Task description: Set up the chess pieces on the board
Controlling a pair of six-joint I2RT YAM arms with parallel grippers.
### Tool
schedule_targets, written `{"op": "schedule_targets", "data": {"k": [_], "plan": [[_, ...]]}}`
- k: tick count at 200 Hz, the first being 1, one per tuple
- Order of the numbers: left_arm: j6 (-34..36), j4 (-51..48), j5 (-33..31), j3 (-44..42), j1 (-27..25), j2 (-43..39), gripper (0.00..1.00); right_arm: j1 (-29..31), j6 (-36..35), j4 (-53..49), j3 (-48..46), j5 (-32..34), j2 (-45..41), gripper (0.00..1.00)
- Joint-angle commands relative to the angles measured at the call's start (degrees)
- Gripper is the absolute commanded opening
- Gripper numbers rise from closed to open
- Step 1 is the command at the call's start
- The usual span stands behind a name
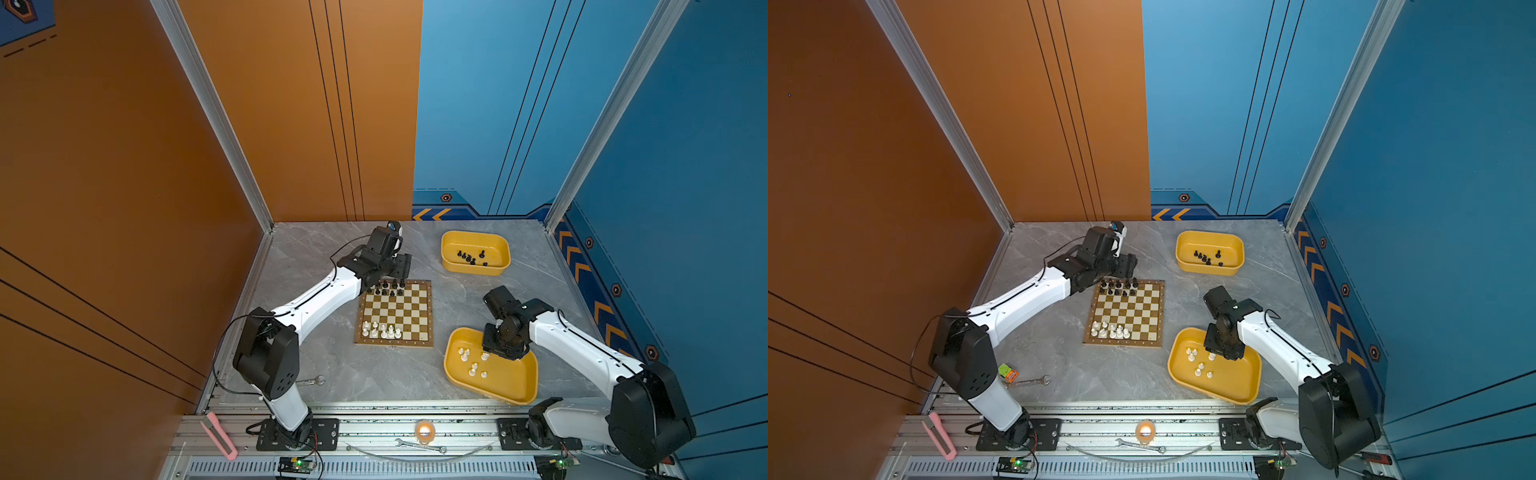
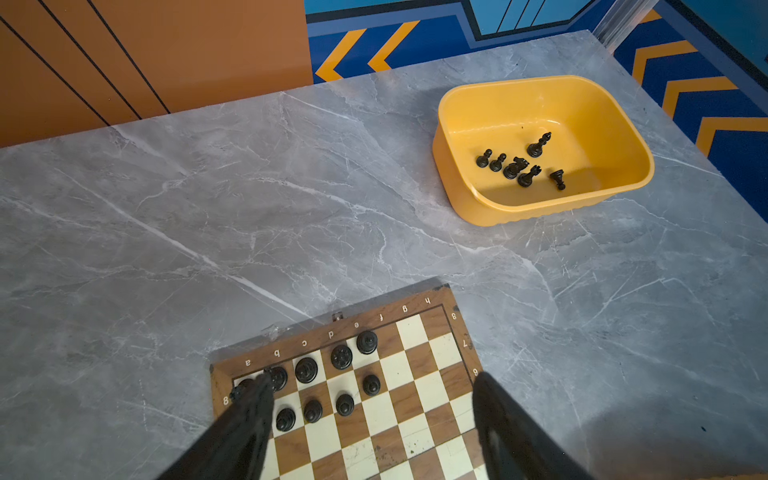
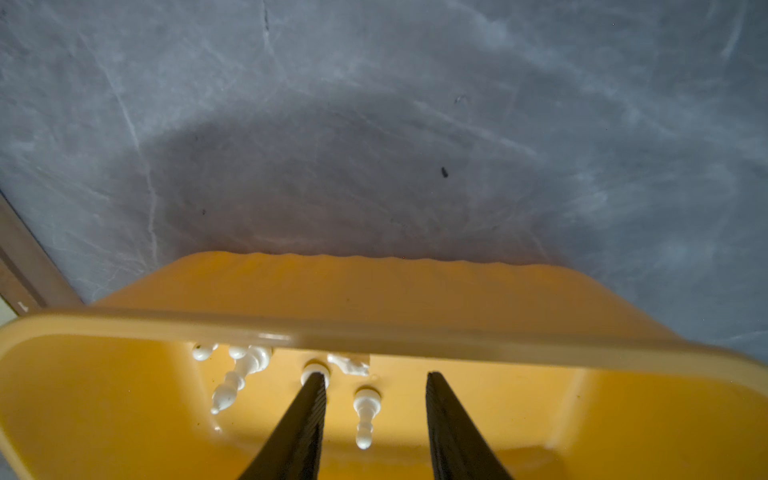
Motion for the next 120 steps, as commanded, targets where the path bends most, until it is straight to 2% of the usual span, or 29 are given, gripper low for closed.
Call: {"op": "schedule_targets", "data": {"k": [1,37,86,120], "plan": [[0.9,-0.2,-1.5,0.5,-0.7,0.1,0.77,0.3,-0.4,2.1,-1.5,-1.7,0.8,0.42],[1.4,-0.4,-2.0,-0.5,-1.0,-0.9,0.77,0.4,-0.4,3.2,-2.2,-2.0,1.2,0.41],[2.1,-1.3,-2.2,-1.1,-1.0,-1.8,0.77,0.7,-0.5,4.6,-2.2,-2.5,2.6,0.32],[2.4,-1.4,-2.2,-2.1,-0.9,-2.7,0.77,1.9,0.3,4.6,-2.5,-2.1,2.8,0.29]]}}
